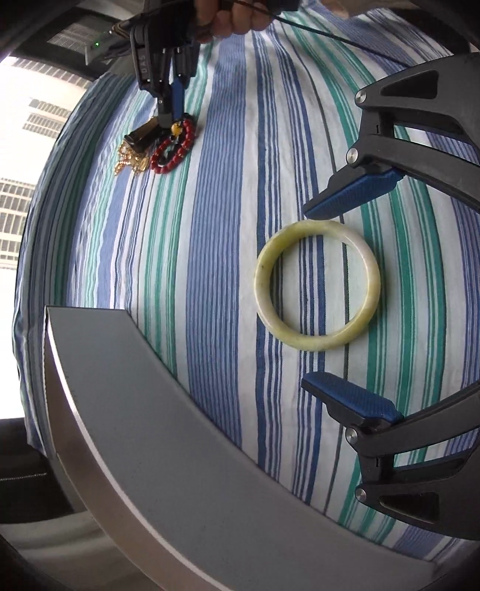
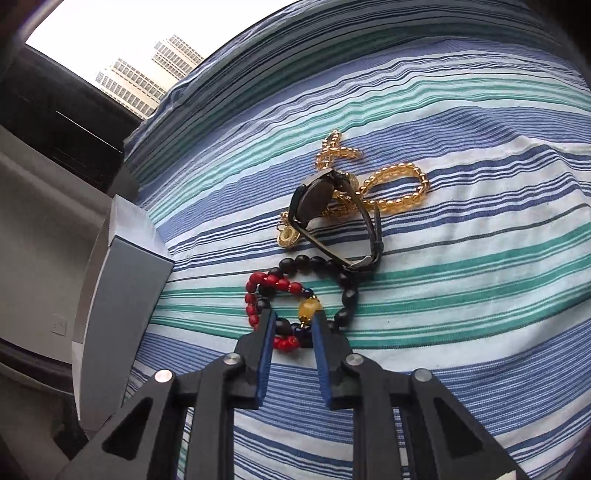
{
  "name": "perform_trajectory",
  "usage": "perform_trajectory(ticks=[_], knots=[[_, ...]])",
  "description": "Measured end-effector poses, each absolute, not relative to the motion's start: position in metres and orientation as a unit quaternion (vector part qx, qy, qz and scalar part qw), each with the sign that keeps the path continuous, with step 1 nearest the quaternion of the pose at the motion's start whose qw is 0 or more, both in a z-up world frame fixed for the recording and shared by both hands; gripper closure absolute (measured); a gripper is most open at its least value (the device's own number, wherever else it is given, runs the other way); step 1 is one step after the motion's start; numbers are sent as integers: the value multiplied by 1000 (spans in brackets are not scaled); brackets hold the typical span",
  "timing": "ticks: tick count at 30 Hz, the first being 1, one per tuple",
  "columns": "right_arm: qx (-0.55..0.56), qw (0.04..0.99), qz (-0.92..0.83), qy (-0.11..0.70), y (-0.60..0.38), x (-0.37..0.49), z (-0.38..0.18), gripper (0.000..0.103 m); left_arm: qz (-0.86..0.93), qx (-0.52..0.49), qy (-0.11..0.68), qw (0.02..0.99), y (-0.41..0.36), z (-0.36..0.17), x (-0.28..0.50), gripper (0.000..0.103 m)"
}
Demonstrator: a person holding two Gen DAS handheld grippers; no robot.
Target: Organize jewelry
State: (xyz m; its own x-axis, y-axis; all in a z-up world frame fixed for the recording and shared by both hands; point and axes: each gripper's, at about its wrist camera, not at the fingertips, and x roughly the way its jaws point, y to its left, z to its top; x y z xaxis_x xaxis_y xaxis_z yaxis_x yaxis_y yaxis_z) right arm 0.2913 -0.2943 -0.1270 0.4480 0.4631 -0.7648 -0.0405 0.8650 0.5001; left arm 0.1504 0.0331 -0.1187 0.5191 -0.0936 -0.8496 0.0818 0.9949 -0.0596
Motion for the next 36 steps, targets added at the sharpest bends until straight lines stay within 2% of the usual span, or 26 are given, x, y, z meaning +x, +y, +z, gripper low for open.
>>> perform_trajectory(ticks=[10, 18, 21, 24, 26, 27, 28, 29, 36], knots=[[72, 830, 112, 541, -245, 317, -137, 86, -46, -27, 490, 870, 42, -120, 139, 17], [150, 855, 167, 468, -264, 248, -85, 86, -41, -34, 484, 873, 55, -110, 117, 17], [210, 849, 144, 464, -300, 212, -91, 86, -44, -38, 479, 876, 55, -105, 106, 17], [237, 842, 91, 476, -335, 173, -121, 85, -52, -33, 479, 876, 51, -103, 98, 14], [213, 843, 46, 492, -348, 148, -140, 82, -55, -27, 482, 874, 49, -103, 93, 13], [201, 844, 26, 496, -356, 135, -146, 76, -56, -26, 484, 873, 49, -103, 90, 12], [199, 847, 14, 493, -363, 120, -150, 62, -57, -26, 485, 872, 49, -104, 87, 12], [203, 851, 3, 484, -369, 104, -151, 59, -57, -26, 487, 871, 50, -105, 84, 10], [128, 886, -11, 445, -366, 35, -136, 59, -52, -44, 507, 859, 57, -115, 72, 9]])
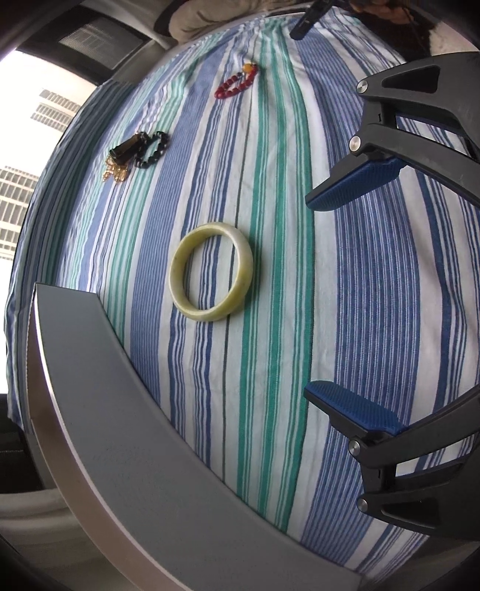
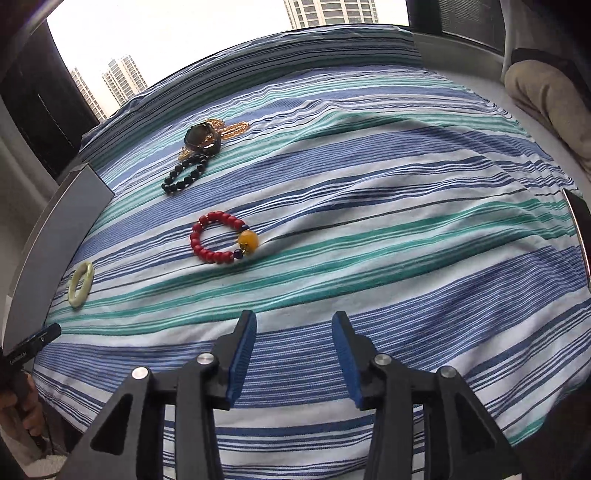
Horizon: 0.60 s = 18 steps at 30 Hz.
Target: Organize jewelry
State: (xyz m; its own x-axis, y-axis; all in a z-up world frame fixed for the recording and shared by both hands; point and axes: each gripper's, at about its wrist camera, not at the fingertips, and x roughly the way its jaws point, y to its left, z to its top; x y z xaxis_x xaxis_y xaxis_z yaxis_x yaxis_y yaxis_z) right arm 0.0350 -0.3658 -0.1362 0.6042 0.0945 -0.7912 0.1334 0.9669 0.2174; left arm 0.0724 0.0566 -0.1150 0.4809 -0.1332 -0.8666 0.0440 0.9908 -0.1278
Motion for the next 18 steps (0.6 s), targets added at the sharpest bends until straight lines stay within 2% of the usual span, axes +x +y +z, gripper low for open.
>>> perform_trajectory(ticks=[10, 18], knots=[[54, 907, 26, 416, -323, 34, -118, 59, -55, -33, 498, 865, 50, -108, 74, 8], [56, 902, 15, 427, -327, 30, -126, 59, -55, -39, 508, 859, 50, -118, 81, 8]])
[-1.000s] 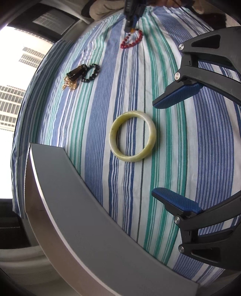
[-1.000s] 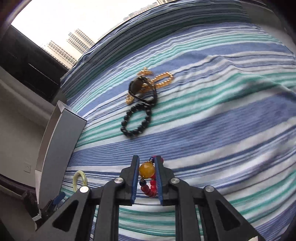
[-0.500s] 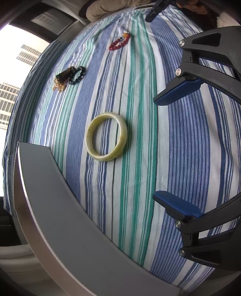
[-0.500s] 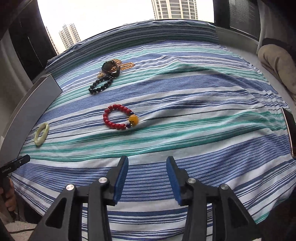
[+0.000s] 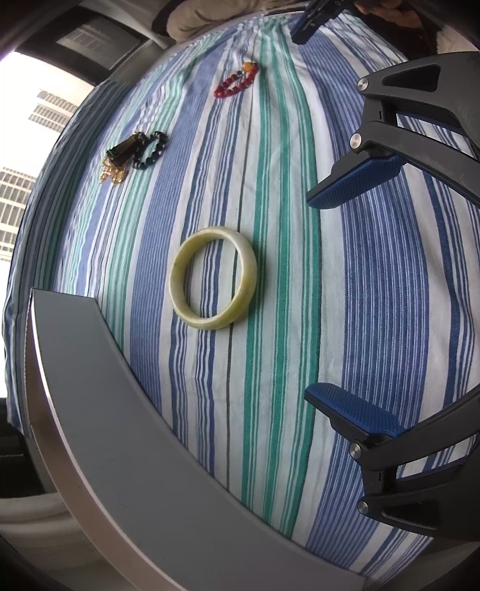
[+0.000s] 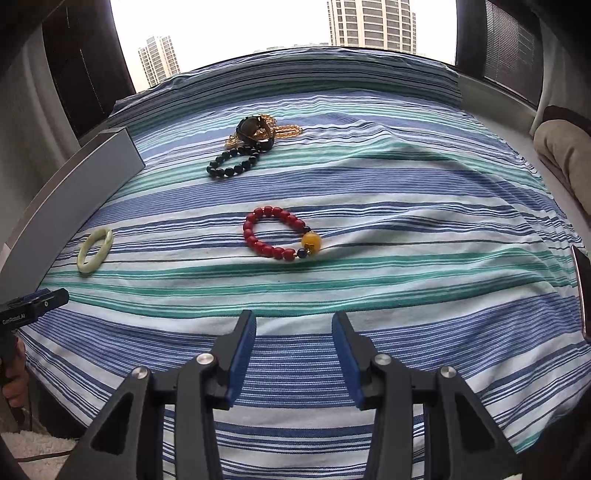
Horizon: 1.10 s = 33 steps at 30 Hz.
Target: Organize jewelry
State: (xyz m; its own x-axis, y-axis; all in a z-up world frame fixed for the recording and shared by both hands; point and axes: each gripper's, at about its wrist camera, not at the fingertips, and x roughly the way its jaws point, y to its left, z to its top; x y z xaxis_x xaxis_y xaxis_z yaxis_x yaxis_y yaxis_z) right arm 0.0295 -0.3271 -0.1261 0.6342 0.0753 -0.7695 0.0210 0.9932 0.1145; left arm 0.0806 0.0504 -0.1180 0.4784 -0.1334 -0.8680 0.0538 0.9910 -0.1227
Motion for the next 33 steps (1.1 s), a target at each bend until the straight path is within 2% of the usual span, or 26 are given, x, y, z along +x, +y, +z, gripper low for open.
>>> perform_trajectory(ticks=[5, 11, 14, 22, 26, 28, 30, 31, 33], knots=[[62, 900, 16, 431, -326, 32, -129, 59, -79, -46, 500, 861, 47, -117, 105, 5], [73, 903, 24, 422, -328, 38, -124, 59, -65, -8, 505, 861, 28, -135, 143, 5], [81, 907, 3, 413, -342, 46, -120, 59, -51, 29, 495, 867, 18, -139, 149, 5], [95, 907, 6, 411, -346, 92, -131, 61, -48, 31, 479, 876, 15, -140, 152, 5], [93, 902, -12, 421, -343, 108, -144, 61, -56, 36, 467, 882, 12, -137, 149, 20], [90, 900, -14, 426, -341, 110, -150, 61, -54, 38, 464, 883, 10, -137, 148, 21], [71, 905, -17, 420, -337, 110, -151, 70, -53, 36, 464, 884, 9, -137, 148, 21], [59, 904, -19, 422, -334, 111, -151, 86, -53, 34, 466, 883, 10, -136, 148, 21], [42, 900, -14, 433, -332, 114, -150, 86, -52, 25, 473, 879, 12, -135, 147, 22]])
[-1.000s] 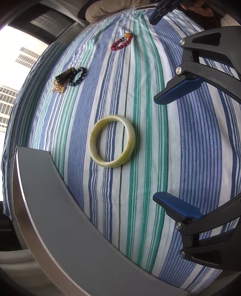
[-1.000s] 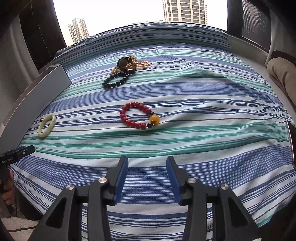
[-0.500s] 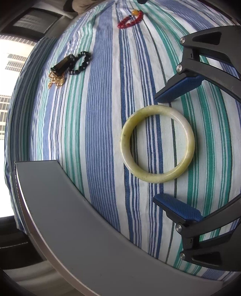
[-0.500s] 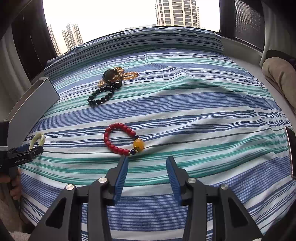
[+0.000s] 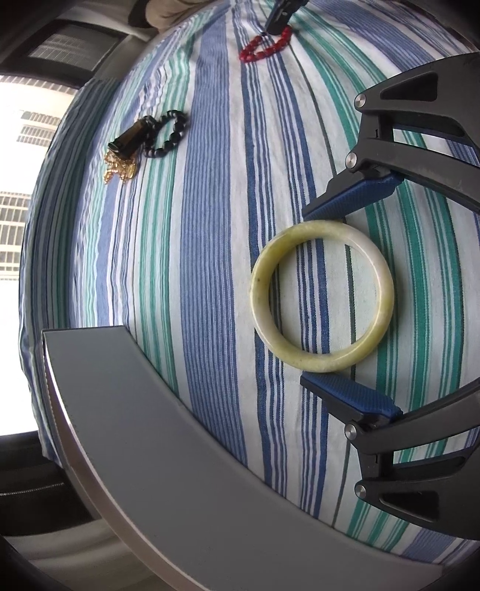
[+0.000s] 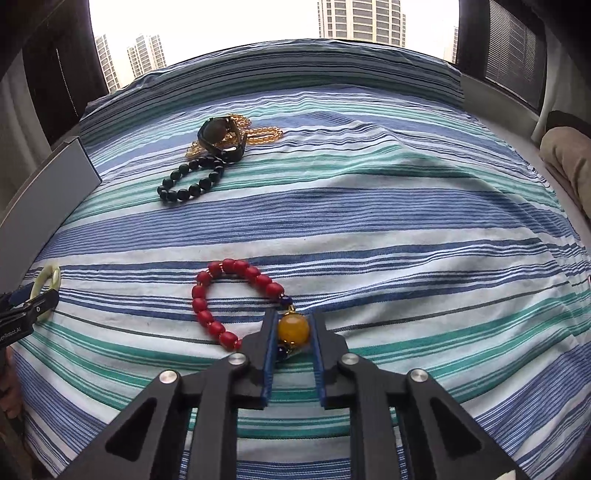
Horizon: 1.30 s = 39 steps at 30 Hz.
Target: Organize jewelry
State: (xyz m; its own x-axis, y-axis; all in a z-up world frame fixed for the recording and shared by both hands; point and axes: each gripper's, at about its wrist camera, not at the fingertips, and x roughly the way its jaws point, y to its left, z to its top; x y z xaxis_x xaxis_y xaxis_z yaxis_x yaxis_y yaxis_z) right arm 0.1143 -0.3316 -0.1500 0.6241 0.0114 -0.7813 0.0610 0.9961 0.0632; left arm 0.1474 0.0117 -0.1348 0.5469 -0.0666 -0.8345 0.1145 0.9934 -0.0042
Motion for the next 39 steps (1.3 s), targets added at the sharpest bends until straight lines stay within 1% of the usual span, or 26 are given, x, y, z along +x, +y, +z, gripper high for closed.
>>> perform_trajectory(ticks=[4, 6, 12, 18, 21, 24, 27, 29, 34, 37, 38, 39], knots=[[62, 900, 11, 432, -334, 108, -135, 86, -64, -16, 481, 874, 24, -120, 135, 22], [69, 905, 29, 419, -331, 102, -116, 86, -66, -25, 473, 878, 32, -106, 125, 22], [31, 918, 102, 381, -292, 104, -54, 86, -57, -78, 447, 889, 82, -47, 98, 22], [-18, 921, 197, 334, -213, 136, 9, 86, 15, -94, 405, 909, 168, 12, 98, 22], [-25, 916, 251, 312, -164, 158, 33, 86, 76, -91, 400, 909, 215, 20, 115, 22], [-28, 909, 296, 293, -110, 184, 49, 86, 113, -111, 411, 898, 258, 14, 140, 22], [-22, 892, 342, 293, -55, 213, 52, 86, 144, -121, 423, 887, 289, -2, 162, 21], [-9, 875, 371, 310, -22, 233, 46, 86, 158, -125, 434, 878, 303, -17, 174, 21], [-23, 852, 377, 363, 48, 278, 2, 86, 183, -131, 462, 858, 317, -52, 194, 21], [-39, 843, 377, 382, 72, 292, -27, 84, 196, -134, 467, 852, 321, -60, 197, 20], [-45, 843, 374, 385, 76, 295, -33, 83, 197, -136, 461, 855, 322, -57, 196, 18], [-50, 845, 367, 385, 75, 297, -37, 78, 198, -134, 452, 860, 320, -52, 194, 13]])
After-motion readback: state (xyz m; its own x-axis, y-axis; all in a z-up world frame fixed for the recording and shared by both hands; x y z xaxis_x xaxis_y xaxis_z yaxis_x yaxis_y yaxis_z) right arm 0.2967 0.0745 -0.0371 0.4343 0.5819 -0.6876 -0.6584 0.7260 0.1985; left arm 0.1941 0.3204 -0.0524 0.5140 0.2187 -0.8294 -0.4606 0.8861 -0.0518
